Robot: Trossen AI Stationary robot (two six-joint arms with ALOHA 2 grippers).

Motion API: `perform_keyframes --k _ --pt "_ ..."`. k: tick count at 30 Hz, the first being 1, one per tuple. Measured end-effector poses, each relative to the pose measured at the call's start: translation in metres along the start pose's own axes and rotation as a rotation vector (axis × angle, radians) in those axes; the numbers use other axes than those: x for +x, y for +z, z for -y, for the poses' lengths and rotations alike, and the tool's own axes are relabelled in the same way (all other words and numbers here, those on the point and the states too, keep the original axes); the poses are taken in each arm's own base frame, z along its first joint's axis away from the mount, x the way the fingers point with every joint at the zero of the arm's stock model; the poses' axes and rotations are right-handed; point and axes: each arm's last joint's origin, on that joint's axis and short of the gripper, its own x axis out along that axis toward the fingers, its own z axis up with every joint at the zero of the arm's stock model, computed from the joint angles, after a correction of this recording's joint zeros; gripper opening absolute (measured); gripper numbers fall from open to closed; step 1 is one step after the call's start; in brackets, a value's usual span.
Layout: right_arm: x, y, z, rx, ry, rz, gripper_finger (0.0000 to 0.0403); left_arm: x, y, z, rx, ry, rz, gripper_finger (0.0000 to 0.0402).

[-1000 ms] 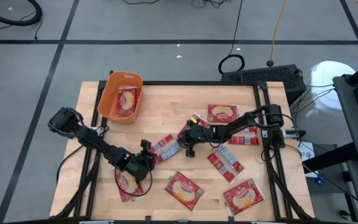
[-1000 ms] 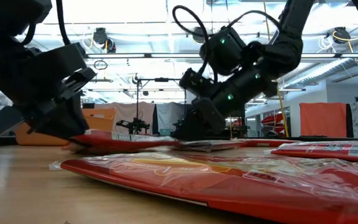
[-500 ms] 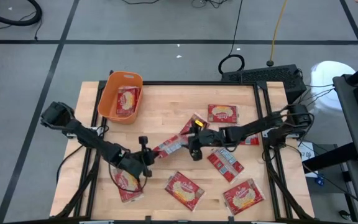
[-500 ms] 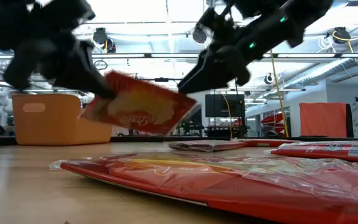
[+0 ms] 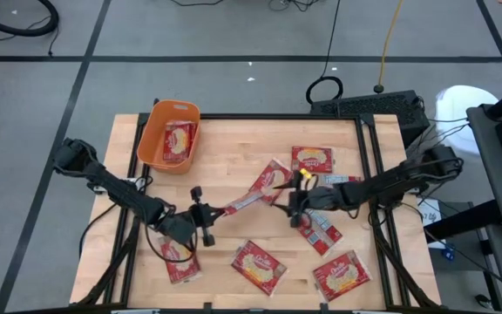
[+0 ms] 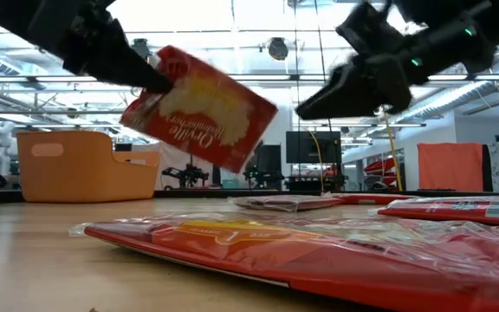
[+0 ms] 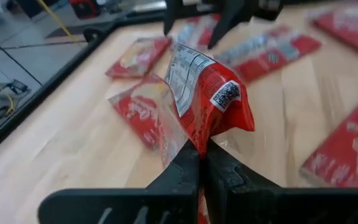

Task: Sort popcorn bags into baskets
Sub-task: Put the red popcorn bag into the orange bin

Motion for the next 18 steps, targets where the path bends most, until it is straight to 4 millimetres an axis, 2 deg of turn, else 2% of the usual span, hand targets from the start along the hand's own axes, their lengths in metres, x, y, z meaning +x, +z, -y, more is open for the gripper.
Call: perform_keyframes --k 4,8,10,13,18 --pt "-0.011 -0.015 0.002 0.106 -0.015 0.142 0.0247 0.0 0.011 0.001 -0.054 0.005 0.091 0.0006" --pt "-0.018 -0.015 0.001 0.123 -0.024 0.218 0.0247 0.002 0.02 0.0 -0.065 -0.017 0.146 0.0004" --pt "-0.017 -0.001 -0.001 0.101 -0.022 0.263 0.0247 0.003 0.02 -0.002 -0.054 -0.023 0.145 0.0004" --pt "-0.01 0.035 -0.001 0.066 -0.016 0.275 0.0247 0.008 0.021 -0.006 -0.059 -0.03 0.136 0.0008" --pt "0.017 0.074 0.002 -0.053 0.016 0.001 0.0247 0.015 0.021 -0.012 -0.072 -0.088 0.117 0.0004"
